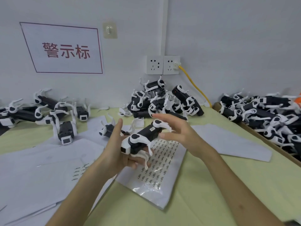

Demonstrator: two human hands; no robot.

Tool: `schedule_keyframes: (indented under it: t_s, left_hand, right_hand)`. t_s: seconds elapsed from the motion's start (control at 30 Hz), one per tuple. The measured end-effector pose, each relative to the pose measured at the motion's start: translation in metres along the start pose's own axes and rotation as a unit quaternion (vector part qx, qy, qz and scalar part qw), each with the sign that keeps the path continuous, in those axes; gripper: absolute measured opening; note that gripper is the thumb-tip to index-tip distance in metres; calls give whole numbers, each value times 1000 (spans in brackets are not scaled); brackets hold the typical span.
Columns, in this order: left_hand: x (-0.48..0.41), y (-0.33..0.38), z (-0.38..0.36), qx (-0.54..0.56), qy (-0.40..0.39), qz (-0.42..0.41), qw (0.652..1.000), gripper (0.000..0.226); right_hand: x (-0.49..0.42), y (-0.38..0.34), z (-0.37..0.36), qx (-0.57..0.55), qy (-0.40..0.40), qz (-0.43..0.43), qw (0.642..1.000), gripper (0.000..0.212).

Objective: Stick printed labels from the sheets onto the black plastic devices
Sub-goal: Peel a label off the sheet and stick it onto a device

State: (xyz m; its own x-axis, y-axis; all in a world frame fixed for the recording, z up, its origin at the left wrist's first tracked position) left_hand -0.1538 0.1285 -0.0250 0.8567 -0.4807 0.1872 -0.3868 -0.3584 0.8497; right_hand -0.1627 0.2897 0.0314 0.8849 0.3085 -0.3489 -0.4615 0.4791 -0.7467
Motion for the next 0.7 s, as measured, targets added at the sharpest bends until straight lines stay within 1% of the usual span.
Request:
schedule_keyframes:
  t_s: [0.07,0.13,0.2,0.23,0.27,0.3,0.33,0.37,0.4,0.43,0.47,0.5,0.53,0.57,0.6,0.63,0.67,0.7]
  left_hand:
    - [-2,-2,-1,5,-14,14,1000,109]
    - [-5,0,1,9,-3,5,1000,113]
    - [-7,9,8,-23,50,-50,997,102]
    - [-6,16,17,-55,98,-100,989,94]
    - [0,27,24,-102,152,-168,969,82]
    - [10,41,29,-172,204,-253,930,67]
    - [24,56,29,-266,245,-339,869,52]
    - [35,67,25,-365,276,-398,795,41]
    - [40,71,22,-448,300,-416,733,34]
    - [37,72,23,-510,308,-400,696,31]
    - [27,67,26,-559,300,-362,683,30]
    - [15,59,29,-600,282,-313,680,34]
    - [5,48,32,-629,262,-265,682,38]
    - [-1,40,33,-643,244,-236,686,40]
    - [-4,36,33,-645,232,-226,692,41]
    - [-5,35,33,-639,228,-228,698,41]
    - [-5,36,34,-633,231,-233,701,41]
    - [-5,38,36,-629,235,-237,702,41]
  right_hand:
    - [1,8,0,22,-14,-25,999,52]
    - [2,18,1,-1,-28,-65,997,42]
    - [6,25,1,-29,-37,-100,994,28]
    - [7,27,3,-31,-35,-110,993,24]
    - [7,29,5,-32,-34,-115,992,21]
    - [7,30,7,-36,-33,-119,992,20]
    - [8,31,8,-46,-38,-127,990,18]
    - [10,33,9,-61,-51,-142,987,18]
    - [13,35,9,-80,-74,-160,981,21]
    - [15,38,8,-109,-103,-176,973,28]
    - [18,38,7,-157,-126,-187,961,36]
    - [19,38,10,-232,-122,-194,945,41]
    - [18,38,18,-334,-85,-191,919,42]
    - [14,40,36,-438,-9,-169,883,39]
    - [13,45,57,-530,77,-126,835,39]
    - [15,47,77,-608,145,-70,777,43]
    - [19,49,93,-670,186,-17,719,52]
    - [23,54,104,-704,218,12,676,59]
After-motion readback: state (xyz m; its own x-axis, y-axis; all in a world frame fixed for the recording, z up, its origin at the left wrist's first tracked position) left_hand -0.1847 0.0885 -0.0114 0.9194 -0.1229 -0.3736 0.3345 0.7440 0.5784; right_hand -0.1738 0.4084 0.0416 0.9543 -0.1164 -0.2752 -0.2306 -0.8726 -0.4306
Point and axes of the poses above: each hand's wrist, its own x-axis away from the middle knuckle, its own z-axis out of the back of the hand, y = z × x, the point moved 9 cm from there along -x, towards the middle knuckle, and after that the axes turned 13 degrees about x, right-handed, at the moved point
